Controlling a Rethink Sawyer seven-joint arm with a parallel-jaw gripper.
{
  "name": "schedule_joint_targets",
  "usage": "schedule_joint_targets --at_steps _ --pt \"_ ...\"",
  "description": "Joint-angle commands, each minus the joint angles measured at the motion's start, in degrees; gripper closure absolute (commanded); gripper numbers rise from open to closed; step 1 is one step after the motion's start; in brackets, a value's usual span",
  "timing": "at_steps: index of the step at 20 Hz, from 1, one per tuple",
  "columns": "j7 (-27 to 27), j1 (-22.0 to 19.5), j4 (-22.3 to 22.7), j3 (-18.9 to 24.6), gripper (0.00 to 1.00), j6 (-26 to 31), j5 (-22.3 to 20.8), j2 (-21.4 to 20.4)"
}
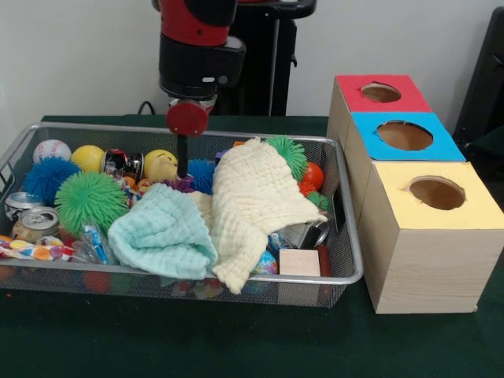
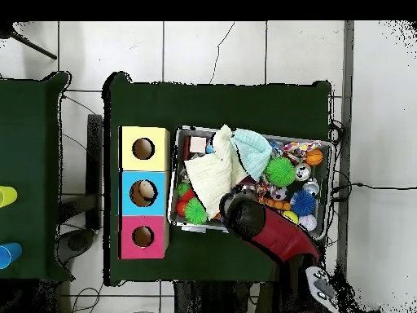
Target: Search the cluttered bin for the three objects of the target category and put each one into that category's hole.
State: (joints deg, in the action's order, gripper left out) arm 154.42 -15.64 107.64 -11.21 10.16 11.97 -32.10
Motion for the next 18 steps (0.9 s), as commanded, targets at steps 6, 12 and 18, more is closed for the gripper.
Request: schedule_joint_targets --at_steps 6,12,18 --pt "7.2 -0.4 0.8 2.8 0.00 0.6 3.8 4.6" --pt "5.0 -1.4 -1.9 2.0 0.00 1.6 2.6 5.9" --pt "3.2 -2.0 -3.2 0.4 0.00 1.7 1.2 6.2"
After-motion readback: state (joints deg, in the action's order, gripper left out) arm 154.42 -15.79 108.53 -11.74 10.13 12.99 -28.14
